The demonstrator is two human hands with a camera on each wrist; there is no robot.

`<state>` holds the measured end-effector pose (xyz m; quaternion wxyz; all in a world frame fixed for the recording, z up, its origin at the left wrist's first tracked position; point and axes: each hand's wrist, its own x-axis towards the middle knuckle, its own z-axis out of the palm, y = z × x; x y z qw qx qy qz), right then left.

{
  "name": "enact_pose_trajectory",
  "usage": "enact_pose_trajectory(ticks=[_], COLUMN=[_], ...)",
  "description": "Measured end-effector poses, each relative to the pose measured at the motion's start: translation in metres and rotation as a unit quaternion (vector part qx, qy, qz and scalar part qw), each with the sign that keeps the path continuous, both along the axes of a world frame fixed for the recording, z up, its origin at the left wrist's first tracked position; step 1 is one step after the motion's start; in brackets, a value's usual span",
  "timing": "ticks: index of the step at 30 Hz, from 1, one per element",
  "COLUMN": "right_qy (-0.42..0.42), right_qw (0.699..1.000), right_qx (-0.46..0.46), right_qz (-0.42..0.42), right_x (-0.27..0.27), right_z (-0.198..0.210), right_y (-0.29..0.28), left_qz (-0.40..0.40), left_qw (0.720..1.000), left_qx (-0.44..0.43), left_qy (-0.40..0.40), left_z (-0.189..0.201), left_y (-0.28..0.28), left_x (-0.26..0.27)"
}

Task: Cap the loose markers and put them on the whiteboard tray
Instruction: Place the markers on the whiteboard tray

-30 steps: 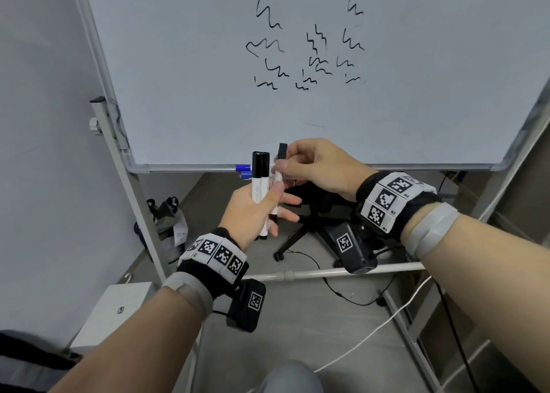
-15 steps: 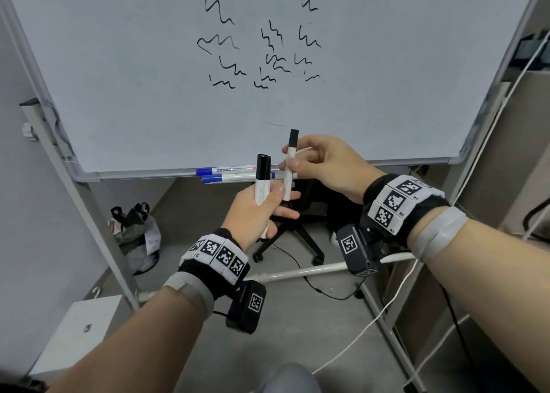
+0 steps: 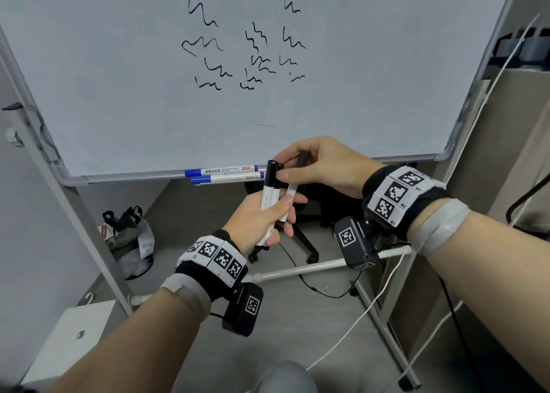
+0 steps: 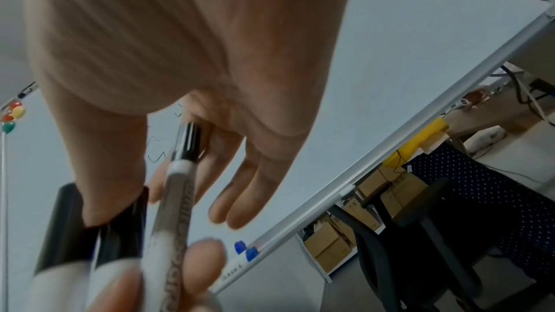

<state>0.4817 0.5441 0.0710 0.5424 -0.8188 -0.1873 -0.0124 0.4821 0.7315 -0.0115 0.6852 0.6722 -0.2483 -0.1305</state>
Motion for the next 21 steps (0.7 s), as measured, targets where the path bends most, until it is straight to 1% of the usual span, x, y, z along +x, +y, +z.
enact_pose_trajectory(ticks=[2, 4, 7, 9, 11, 12, 13, 14, 16, 19, 21], right_qy=[0.029, 0.051, 0.064, 0.041, -0.011, -0.047, -0.089, -0.128, -0.176, -0.195, -0.195], right_qw=[0.999, 0.998, 0.998, 0.999, 0.994, 0.990, 0.985, 0.978, 0.959, 0.939, 0.928], right_qx=[0.011, 0.025, 0.020, 0.028, 0.082, 0.088, 0.059, 0.009, -0.084, -0.162, -0.210], right_qz=[0.019, 0.026, 0.021, -0.011, -0.067, -0.099, -0.135, -0.166, -0.204, -0.233, -0.238], right_x=[0.000, 0.001, 0.006, 0.013, 0.022, 0.027, 0.033, 0.038, 0.050, 0.064, 0.072], right_z=[-0.005, -0.009, -0.014, -0.018, -0.018, -0.016, -0.015, -0.015, -0.020, -0.031, -0.036], right_y=[0.004, 0.006, 0.005, 0.004, 0.003, 0.002, 0.000, -0.002, -0.005, -0.004, -0.002], left_qz=[-0.002, 0.001, 0.033, 0.051, 0.062, 0.074, 0.092, 0.110, 0.136, 0.147, 0.146], left_qw=[1.000, 0.999, 0.998, 0.998, 0.997, 0.997, 0.995, 0.994, 0.991, 0.989, 0.989], left_qx=[-0.016, -0.036, -0.045, -0.041, -0.038, -0.034, -0.029, -0.022, -0.013, -0.009, -0.012], left_qy=[0.018, 0.018, 0.008, 0.000, 0.007, 0.010, 0.011, 0.010, 0.013, 0.025, 0.035], left_z=[0.001, 0.001, 0.001, 0.000, -0.006, -0.011, -0.017, -0.022, -0.031, -0.039, -0.042], left_y=[0.001, 0.003, 0.006, 0.009, 0.011, 0.012, 0.014, 0.015, 0.017, 0.018, 0.019], left_x=[0.001, 0.005, 0.011, 0.014, 0.018, 0.021, 0.024, 0.027, 0.033, 0.042, 0.047])
